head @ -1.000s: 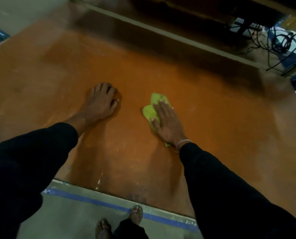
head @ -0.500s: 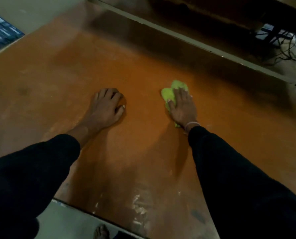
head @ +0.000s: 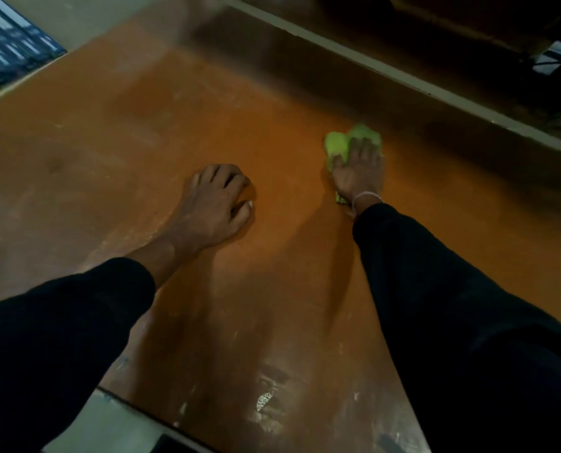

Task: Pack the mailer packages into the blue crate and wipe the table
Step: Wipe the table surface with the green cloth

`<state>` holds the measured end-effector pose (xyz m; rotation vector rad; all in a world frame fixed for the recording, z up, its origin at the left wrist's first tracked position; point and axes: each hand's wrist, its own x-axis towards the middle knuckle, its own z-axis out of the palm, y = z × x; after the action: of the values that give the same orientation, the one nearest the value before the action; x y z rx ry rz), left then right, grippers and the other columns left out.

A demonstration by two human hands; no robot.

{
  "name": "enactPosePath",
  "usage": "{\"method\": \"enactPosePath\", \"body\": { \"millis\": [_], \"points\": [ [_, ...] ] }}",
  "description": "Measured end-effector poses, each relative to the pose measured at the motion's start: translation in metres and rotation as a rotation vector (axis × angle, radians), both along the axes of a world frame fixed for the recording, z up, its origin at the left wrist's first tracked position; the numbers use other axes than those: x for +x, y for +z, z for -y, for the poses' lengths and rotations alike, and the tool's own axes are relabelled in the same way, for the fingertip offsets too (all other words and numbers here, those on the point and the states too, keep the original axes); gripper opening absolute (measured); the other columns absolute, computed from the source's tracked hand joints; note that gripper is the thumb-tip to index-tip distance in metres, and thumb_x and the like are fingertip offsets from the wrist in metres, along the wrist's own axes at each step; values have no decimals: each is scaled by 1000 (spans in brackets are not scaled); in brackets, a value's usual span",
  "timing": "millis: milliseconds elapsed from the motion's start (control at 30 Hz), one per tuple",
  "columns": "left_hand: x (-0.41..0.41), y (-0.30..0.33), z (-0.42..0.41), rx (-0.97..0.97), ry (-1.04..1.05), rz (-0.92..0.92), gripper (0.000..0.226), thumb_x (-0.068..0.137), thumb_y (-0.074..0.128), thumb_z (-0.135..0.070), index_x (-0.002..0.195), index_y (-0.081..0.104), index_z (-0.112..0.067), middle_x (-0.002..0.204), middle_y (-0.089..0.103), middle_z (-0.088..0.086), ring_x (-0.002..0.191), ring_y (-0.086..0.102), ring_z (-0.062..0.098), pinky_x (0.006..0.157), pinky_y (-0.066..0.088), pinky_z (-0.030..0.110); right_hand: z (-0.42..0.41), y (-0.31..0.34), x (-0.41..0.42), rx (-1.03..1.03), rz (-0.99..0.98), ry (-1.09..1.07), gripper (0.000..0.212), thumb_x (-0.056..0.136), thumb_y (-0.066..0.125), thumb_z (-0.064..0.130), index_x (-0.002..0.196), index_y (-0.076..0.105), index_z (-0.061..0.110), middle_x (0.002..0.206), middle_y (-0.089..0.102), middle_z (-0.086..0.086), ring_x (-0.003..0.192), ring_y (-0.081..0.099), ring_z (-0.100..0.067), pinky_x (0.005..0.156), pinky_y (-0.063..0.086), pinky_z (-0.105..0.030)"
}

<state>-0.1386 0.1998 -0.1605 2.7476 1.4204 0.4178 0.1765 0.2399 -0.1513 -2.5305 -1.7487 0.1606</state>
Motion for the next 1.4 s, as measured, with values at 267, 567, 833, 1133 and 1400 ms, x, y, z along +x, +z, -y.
{"method": "enactPosePath", "body": {
  "millis": [267,567,833,1133,1400],
  "points": [
    [0,1,0,27,-20,7,49,100,40,-50,133,52,-15,135,47,8,120,44,34,93,36,47,20,-4,7,11,-11,-34,75,99,10,61,160,12,18,168,5,-8,155,1,-26,125,4,-48],
    [0,1,3,21,-1,16,51,99,37,-50,132,53,-14,135,48,9,120,45,34,95,38,48,89,-3,-27,53,9,11,71,102,12,59,160,16,18,168,8,-7,155,4,-25,125,6,-47],
    [-3,1,2,-60,0,80,48,98,41,-47,131,54,-14,136,49,10,121,44,35,96,36,49,153,-5,-75,96,9,186,67,104,16,59,160,18,22,168,10,-3,155,5,-21,126,7,-45],
    [-36,4,5,-71,-118,76,44,99,39,-41,129,53,-11,131,50,12,118,45,34,96,40,50,216,-3,-150,101,2,245,65,104,20,57,160,18,23,168,9,-1,155,2,-18,126,5,-43],
    [-111,6,-25,-25,-117,-3,52,97,32,-47,125,51,-7,131,48,18,120,43,38,96,36,53,271,4,-252,98,-8,548,62,105,32,49,159,22,19,168,12,-3,155,4,-19,124,14,-47]
  ]
}}
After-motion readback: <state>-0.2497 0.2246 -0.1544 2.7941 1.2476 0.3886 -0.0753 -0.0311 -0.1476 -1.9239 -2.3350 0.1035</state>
